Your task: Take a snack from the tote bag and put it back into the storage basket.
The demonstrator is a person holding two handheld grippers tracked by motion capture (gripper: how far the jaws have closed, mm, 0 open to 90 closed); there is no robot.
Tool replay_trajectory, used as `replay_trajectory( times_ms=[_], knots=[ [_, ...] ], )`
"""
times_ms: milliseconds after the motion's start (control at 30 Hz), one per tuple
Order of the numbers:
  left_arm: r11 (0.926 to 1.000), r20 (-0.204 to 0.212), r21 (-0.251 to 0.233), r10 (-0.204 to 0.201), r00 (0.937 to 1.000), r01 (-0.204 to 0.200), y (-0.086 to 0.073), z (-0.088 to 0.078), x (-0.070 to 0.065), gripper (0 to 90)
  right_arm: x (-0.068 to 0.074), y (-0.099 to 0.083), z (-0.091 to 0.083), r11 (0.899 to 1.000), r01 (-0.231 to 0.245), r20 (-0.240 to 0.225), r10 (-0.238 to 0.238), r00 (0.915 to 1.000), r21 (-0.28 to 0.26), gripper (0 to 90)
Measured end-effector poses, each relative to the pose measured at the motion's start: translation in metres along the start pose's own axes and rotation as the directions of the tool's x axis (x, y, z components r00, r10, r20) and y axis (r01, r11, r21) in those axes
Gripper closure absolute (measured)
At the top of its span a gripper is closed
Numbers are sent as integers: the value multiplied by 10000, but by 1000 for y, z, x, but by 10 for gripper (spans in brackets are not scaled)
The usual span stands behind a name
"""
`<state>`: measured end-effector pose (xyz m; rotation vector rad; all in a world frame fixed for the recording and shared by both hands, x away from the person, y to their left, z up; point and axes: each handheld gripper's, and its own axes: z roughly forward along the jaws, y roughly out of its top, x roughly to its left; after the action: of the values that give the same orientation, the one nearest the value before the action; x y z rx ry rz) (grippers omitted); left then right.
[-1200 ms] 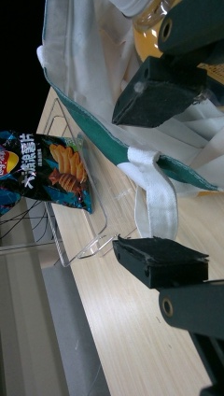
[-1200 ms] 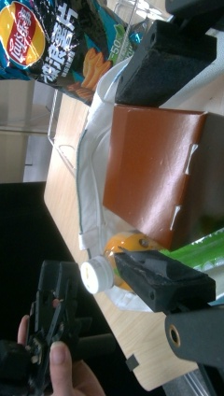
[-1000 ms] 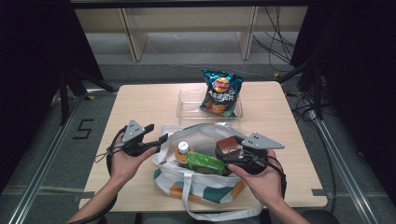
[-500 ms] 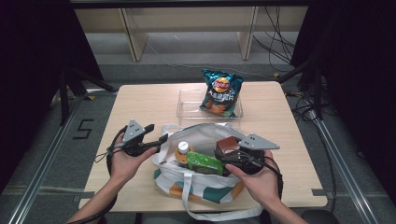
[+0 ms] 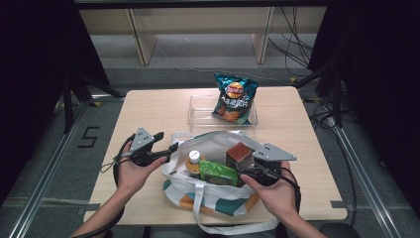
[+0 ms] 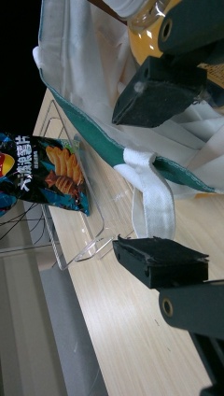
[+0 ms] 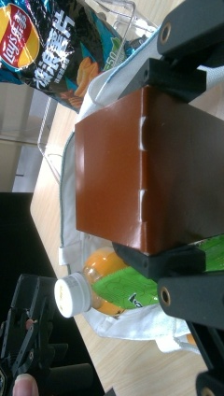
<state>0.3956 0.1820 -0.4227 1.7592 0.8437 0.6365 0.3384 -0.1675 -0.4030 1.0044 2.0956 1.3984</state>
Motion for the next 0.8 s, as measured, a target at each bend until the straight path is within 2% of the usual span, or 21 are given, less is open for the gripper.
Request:
replay_trajectory(
  times_ms=[67, 100, 133, 167, 233, 267, 300, 333, 400, 433, 467, 533, 600, 633, 667, 700, 733, 800],
  knots=[
    [9999, 15, -19, -104, 9999, 104, 0, 0, 0, 329, -4, 0, 0, 9996, 266, -6, -266, 9996, -120, 386],
    [10000, -10, 0, -5, 10000, 5, 0, 0, 0, 329, -3, 0, -1, 10000, 18, 37, -17, 10000, -83, 387],
    [10000, -15, -2, -37, 10000, 37, 0, 0, 0, 329, -4, 0, -2, 10000, -21, -34, 20, 10000, -51, 388],
    [10000, -19, -2, -20, 10000, 20, 0, 0, 0, 329, -5, -1, 0, 9996, 129, -127, -132, 9998, -239, 388],
    [10000, -17, -5, -24, 10000, 24, 0, 0, 0, 329, -6, -1, -2, 9995, 234, -29, -234, 9997, -197, 390],
    [9999, 23, -40, -161, 9999, 161, 0, 0, 0, 329, -7, -1, -2, 9994, 256, -34, -257, 9997, -232, 390],
    [9999, 11, -25, -133, 9999, 133, 0, 0, 0, 329, -6, -1, -2, 9995, 70, -187, -75, 9998, -302, 391],
    [10000, -20, -12, 12, 10000, -12, 0, 0, 1, 329, -6, 0, -2, 9995, 76, -204, -82, 9998, -313, 391],
    [10000, -35, -14, 14, 10000, -14, 0, -1, 1, 329, -7, 0, -3, 9990, 7, -179, -15, 9998, -439, 391],
    [10000, -41, -16, 9, 10000, -9, 0, -1, 2, 329, -8, 1, -5, 9989, 199, -13, -200, 9998, -417, 391],
    [10000, -43, -17, 14, 10000, -14, 0, -1, 2, 329, -7, 2, -5, 9987, -87, -163, 79, 9998, -493, 391],
    [10000, -39, -17, 45, 10000, -45, 1, -1, 2, 329, -9, 4, -8, 9988, 24, -96, -28, 9999, -479, 391],
    [9999, -41, -25, 114, 9999, -114, 1, -1, 2, 329, -8, 5, -9, 9973, -161, -117, 153, 9998, -719, 391],
    [9999, -48, -28, 110, 9999, -110, 1, -1, 2, 329, -8, 7, -11, 9982, -142, -81, 138, 9999, -582, 392],
    [10000, -55, -29, 45, 10000, -46, 1, -1, 2, 329, -9, 8, -11, 9970, -13, -114, 4, 9999, -778, 391],
    [10000, -60, -26, 31, 10000, -31, 1, -1, 2, 329, -9, 10, -12, 9972, -80, -195, 66, 9998, -741, 391],
    [10000, -64, -20, 37, 10000, -37, 1, -1, 2, 329, -11, 11, -13, 9963, 123, -100, -132, 9999, -853, 391],
    [10000, -62, -30, 43, 10000, -43, 1, -1, 2, 329, -11, 15, -16, 9965, -91, -101, 83, 9999, -829, 391]
  ],
)
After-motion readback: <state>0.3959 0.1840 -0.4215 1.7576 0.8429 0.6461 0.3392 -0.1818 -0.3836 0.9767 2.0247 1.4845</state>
